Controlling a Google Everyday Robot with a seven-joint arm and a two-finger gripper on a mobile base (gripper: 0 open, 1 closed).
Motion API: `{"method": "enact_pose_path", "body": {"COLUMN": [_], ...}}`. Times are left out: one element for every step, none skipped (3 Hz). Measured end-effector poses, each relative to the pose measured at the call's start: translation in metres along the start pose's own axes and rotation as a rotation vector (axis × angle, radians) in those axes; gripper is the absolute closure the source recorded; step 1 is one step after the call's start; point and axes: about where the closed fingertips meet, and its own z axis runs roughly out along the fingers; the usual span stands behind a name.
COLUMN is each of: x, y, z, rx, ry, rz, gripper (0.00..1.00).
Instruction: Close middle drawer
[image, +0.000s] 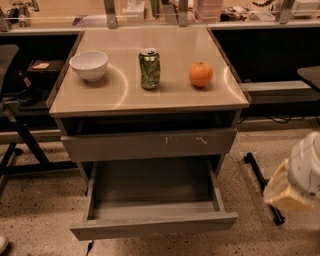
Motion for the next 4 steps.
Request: {"method": "enact_pose_path", "body": {"x": [0.014, 0.014, 0.017, 0.023], "y": [0.017, 0.017, 0.029, 0.043], "z": [0.022, 0.021, 0.061, 0.133], "rx": [-0.051, -0.051, -0.112, -0.196], "ry": [0.028, 0.028, 0.013, -0.001], "rz": [0.014, 0.013, 0.037, 0.084], "gripper": [1.0, 1.0, 1.0, 1.0]}}
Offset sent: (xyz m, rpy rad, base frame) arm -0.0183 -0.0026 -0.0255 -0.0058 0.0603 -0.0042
